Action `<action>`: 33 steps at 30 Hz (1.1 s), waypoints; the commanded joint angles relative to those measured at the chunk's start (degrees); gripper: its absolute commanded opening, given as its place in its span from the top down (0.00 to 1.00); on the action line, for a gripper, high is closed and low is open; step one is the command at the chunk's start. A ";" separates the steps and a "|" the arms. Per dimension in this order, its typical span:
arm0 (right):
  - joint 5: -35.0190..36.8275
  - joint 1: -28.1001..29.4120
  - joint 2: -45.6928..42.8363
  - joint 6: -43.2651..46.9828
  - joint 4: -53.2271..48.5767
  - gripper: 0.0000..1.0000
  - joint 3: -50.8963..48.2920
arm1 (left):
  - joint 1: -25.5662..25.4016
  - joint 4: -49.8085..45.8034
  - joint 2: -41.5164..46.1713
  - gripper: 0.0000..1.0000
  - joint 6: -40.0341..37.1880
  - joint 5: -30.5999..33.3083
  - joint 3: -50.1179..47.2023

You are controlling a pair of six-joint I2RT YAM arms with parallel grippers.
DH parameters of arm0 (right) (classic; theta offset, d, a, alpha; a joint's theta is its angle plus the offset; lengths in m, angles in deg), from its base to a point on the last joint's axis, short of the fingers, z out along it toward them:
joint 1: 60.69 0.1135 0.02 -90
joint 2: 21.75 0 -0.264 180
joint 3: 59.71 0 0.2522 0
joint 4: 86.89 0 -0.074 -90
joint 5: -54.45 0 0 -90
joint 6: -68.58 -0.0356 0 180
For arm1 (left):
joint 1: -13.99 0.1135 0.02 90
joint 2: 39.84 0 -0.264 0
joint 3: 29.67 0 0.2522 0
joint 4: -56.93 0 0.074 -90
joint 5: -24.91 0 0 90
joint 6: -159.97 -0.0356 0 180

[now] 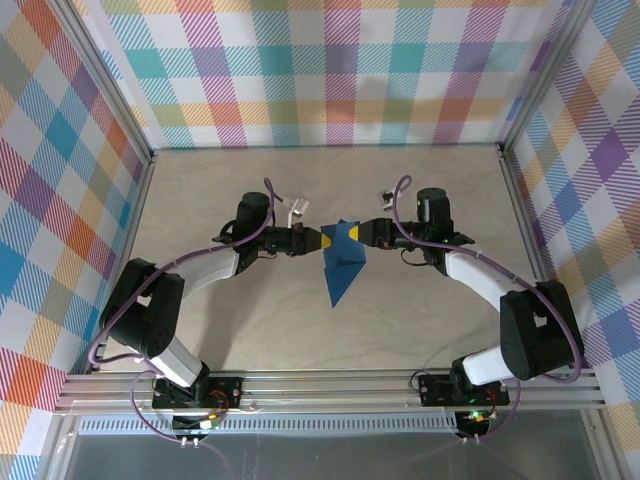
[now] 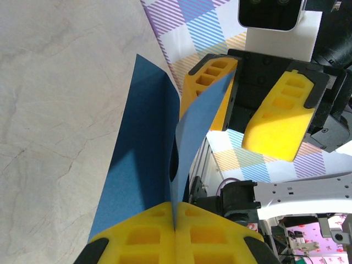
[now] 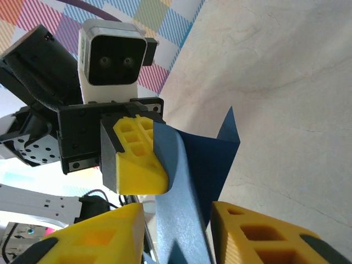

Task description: Fold a paper plane with a square sheet of paper (fold left side to right side)

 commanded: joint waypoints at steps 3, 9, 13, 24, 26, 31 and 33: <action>0.97 -0.42 2.63 1.84 -0.87 0.83 1.46 | -0.78 2.85 -2.15 0.95 -0.09 -0.66 -1.25; 1.93 -0.44 7.30 2.42 0.22 0.98 0.18 | -0.87 7.33 -5.75 0.82 -0.44 2.75 -3.93; 1.81 -0.43 12.39 1.04 3.22 1.00 -0.73 | -0.86 9.51 -9.54 0.75 -1.35 6.45 -5.00; 2.43 -0.52 19.05 -3.05 2.13 1.00 0.27 | -1.49 -7.74 3.78 0.61 -13.87 27.21 -7.44; 2.91 -0.47 18.65 -4.14 0.02 1.00 0.88 | -3.62 -12.96 8.38 0.59 -18.27 32.47 -7.57; 4.58 -0.42 17.81 -6.73 -6.44 1.00 2.71 | -12.08 -23.01 15.36 0.57 -24.41 42.97 -5.92; 5.36 -0.47 17.53 -7.36 -9.16 0.99 3.58 | -16.26 -25.38 16.60 0.57 -25.05 47.24 -5.26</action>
